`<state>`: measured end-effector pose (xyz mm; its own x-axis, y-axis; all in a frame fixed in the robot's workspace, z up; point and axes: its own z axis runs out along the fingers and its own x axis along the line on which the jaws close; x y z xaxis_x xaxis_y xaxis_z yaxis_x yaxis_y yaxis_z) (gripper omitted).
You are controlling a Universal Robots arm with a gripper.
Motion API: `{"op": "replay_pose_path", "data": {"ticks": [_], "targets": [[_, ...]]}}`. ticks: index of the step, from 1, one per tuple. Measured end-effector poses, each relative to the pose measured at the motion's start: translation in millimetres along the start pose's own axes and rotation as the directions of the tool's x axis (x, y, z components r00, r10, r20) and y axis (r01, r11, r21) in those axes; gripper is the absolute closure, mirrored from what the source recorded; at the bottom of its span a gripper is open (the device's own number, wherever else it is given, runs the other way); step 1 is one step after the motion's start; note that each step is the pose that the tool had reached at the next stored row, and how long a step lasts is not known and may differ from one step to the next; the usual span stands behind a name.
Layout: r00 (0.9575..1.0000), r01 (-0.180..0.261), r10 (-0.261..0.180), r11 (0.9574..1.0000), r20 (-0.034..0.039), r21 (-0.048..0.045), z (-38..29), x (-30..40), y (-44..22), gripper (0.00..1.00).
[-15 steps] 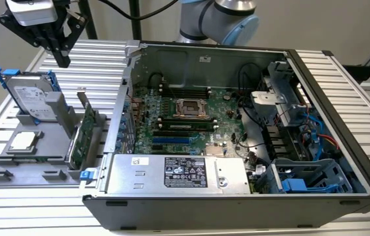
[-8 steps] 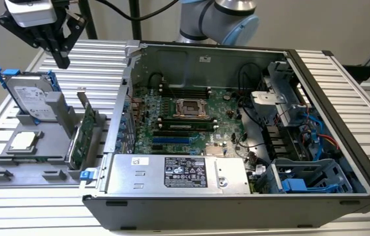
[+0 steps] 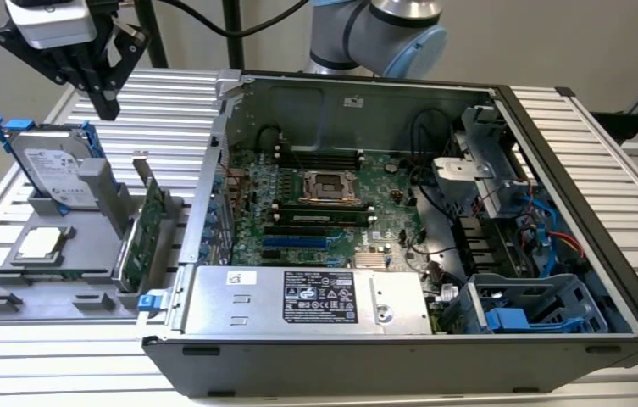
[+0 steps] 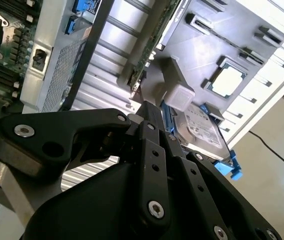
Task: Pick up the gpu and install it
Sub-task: 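Pick up the gpu and move the gpu toward the slot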
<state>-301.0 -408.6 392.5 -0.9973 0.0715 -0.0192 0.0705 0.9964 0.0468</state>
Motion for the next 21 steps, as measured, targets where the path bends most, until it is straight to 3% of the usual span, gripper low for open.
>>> {"op": "replay_pose_path", "data": {"ticks": [21], "targets": [[1.0000,0.000,0.000,1.0000,0.0000,0.0000,-0.3,-0.4,-5.7,1.00]]}}
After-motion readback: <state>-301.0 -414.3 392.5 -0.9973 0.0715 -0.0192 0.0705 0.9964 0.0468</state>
